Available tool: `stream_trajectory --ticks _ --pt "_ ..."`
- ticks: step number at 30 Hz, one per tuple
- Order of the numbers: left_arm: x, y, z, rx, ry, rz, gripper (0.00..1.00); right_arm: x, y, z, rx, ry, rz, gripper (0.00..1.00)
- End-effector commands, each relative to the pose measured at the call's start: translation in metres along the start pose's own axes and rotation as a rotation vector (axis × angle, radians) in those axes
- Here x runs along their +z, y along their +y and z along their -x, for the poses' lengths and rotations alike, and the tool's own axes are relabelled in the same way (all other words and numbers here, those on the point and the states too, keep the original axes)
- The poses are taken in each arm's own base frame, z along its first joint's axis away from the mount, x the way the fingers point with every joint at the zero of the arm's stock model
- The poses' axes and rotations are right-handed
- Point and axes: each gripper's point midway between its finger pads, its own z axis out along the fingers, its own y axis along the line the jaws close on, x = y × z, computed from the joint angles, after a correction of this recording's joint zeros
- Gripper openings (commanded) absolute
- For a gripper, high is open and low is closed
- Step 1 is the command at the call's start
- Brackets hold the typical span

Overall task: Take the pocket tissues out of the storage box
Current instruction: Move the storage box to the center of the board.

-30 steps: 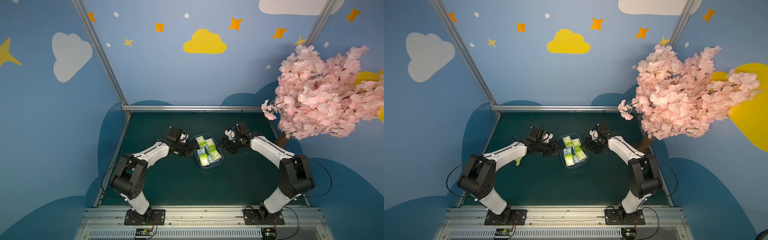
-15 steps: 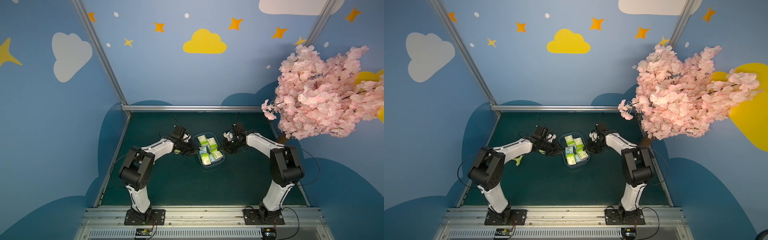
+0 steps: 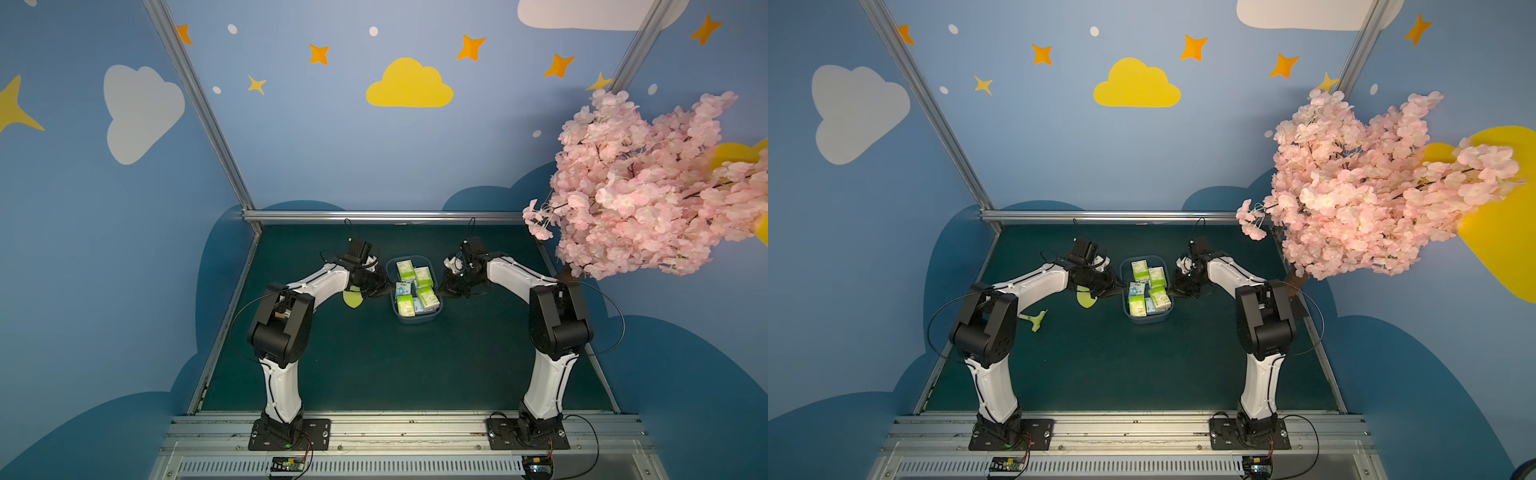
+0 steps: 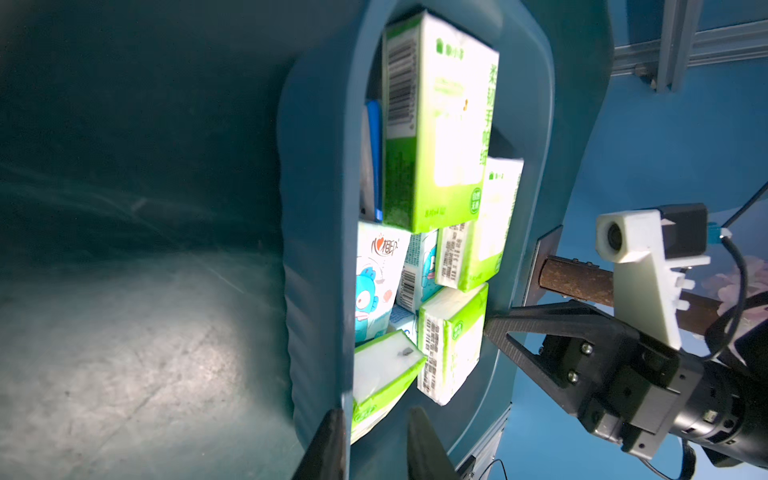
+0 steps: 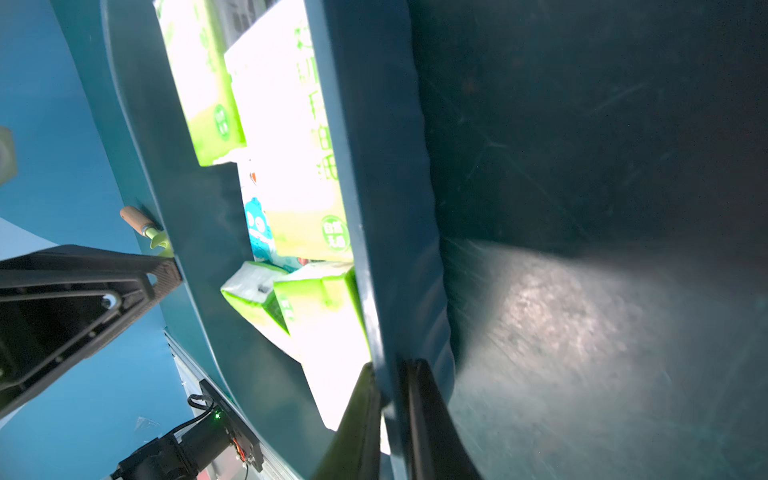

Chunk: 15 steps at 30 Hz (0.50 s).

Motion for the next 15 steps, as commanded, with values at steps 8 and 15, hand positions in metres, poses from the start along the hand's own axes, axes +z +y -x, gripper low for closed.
stream_trajectory --ticks 8,15 --pt "0.002 0.001 0.019 0.018 0.023 0.000 0.29 0.009 0.022 0.022 -0.005 -0.016 0.061 0.20" --pt "-0.020 -0.003 0.018 0.035 -0.002 0.004 0.37 -0.014 0.017 0.013 -0.048 -0.044 -0.007 0.42"
